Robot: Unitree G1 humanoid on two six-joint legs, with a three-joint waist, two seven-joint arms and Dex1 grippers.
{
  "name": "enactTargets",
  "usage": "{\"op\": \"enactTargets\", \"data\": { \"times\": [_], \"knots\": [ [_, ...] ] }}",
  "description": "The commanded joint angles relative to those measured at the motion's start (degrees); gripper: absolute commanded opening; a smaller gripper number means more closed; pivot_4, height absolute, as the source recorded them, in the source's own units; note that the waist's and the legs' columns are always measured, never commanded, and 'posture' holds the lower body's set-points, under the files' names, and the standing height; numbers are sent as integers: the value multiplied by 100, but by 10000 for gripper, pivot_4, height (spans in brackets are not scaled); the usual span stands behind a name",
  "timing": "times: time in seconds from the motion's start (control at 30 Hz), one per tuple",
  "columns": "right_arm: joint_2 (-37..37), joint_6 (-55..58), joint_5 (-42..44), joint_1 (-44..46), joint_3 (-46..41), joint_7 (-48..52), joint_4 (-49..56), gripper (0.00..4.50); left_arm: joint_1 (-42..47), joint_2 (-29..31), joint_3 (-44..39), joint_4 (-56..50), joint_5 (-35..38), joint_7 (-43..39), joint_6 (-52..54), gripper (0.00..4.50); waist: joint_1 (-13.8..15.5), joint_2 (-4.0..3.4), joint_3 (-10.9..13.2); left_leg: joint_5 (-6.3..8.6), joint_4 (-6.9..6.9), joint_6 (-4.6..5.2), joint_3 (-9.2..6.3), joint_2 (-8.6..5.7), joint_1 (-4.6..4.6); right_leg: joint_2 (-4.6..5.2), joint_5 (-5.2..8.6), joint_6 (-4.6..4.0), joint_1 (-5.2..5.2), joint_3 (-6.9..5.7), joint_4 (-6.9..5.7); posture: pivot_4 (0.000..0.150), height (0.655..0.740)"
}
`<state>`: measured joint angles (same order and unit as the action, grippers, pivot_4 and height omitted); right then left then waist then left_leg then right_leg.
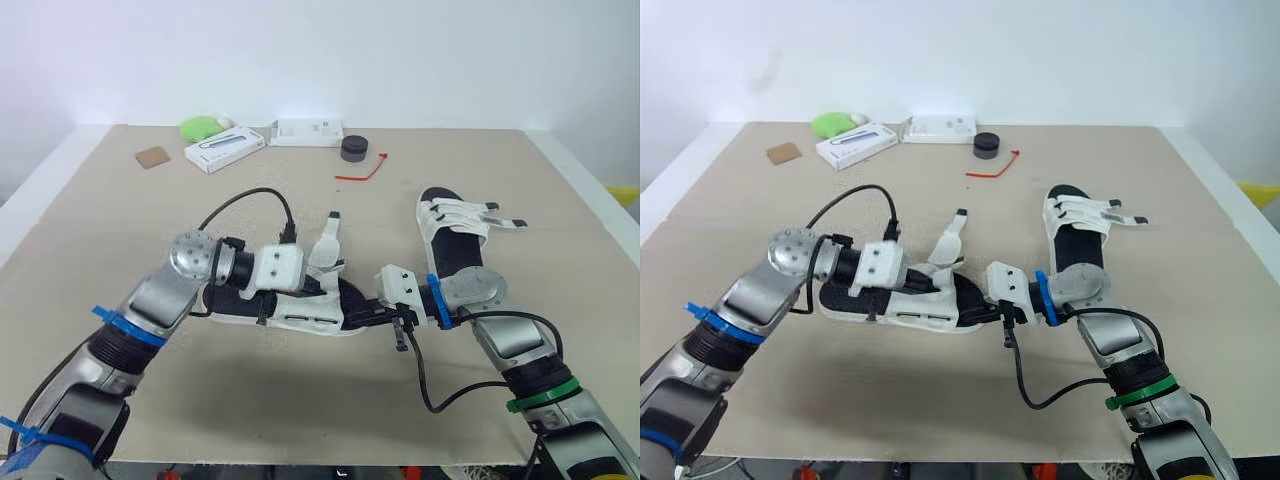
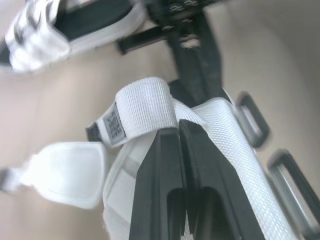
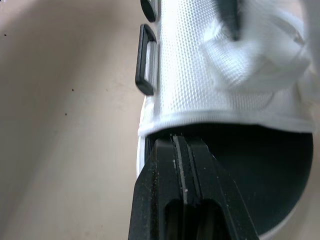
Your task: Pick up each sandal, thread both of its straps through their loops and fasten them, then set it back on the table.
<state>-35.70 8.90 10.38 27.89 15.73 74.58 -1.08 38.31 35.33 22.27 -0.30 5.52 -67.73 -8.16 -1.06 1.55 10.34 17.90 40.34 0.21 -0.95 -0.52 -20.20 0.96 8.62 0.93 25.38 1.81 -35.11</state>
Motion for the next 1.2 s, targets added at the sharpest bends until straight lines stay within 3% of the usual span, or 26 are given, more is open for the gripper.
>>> {"op": "enactTargets", "data": {
  "times": [0.03,0.1,0.23,0.33,0.57,0.7,0.77,0.83,0.93,1.0,1.07,1.1,1.2],
  "knots": [
    [-3,-42,33,90,-9,25,126,0,111,174,-165,439,-756,330,-2002,935,-1,0,0,0,0,0,5,-1,1,2,-1,2,-1,3,2,1500,7400],
    [24,-51,23,123,11,31,90,0,254,283,-111,864,-1418,715,-3279,935,-2,0,0,1,0,1,13,-2,3,5,-4,6,-1,9,4,1500,7400],
    [65,-61,11,169,42,45,56,0,639,329,-663,1294,-3797,2456,-6123,935,-4,3,1,2,0,4,23,-2,2,5,-8,9,0,11,7,1500,7400],
    [62,-79,13,184,38,69,25,0,774,139,-1184,1424,-4805,3507,-7098,935,-2,3,1,5,-1,9,42,2,4,9,-26,-17,0,19,9,1500,7400],
    [65,-106,5,220,42,98,-23,0,816,78,-2031,874,-7010,5845,-7605,935,-9,4,1,6,0,14,59,-6,8,36,-37,-1,1,18,12,1500,7400],
    [74,-138,-3,240,44,104,-68,0,727,468,-1759,316,-8207,7471,-7188,935,-12,4,1,7,-1,16,64,-5,11,40,-39,1,2,18,13,1500,7400],
    [73,-152,-2,241,45,109,-81,0,746,654,-1543,329,-8423,8030,-7035,935,-12,4,1,7,-1,17,63,-3,12,46,-40,1,2,16,11,1500,7400],
    [70,-164,0,240,45,117,-90,0,819,791,-1293,500,-8476,8321,-6897,935,-11,4,1,7,-1,17,62,-4,12,44,-40,0,1,12,10,1500,7400],
    [60,-183,-3,238,47,133,-104,0,866,952,-908,1189,-7276,7808,-7072,935,-12,4,0,6,-1,18,66,-5,13,44,-40,0,1,11,9,1500,7400],
    [56,-192,-3,243,44,141,-120,0,932,1148,-283,1747,-5891,7096,-7017,935,-15,4,0,6,0,19,66,-4,14,43,-40,0,2,9,9,1500,7400],
    [52,-207,-4,246,43,149,-137,0,982,1348,178,1869,-4970,6629,-6962,935,-17,4,1,6,-1,19,65,-3,14,42,-40,-1,4,9,7,1500,7400],
    [51,-213,-4,248,41,154,-148,0,956,1492,566,1867,-4157,6127,-6702,935,-17,4,1,7,-1,19,63,-3,13,40,-39,-2,5,7,7,1500,7400],
    [58,-241,-17,258,44,179,-181,0,868,1894,1306,1595,-2681,5188,-6353,935,-17,4,1,7,-1,19,63,-3,11,39,-38,-2,6,5,6,1500,7400]
  ]
}}
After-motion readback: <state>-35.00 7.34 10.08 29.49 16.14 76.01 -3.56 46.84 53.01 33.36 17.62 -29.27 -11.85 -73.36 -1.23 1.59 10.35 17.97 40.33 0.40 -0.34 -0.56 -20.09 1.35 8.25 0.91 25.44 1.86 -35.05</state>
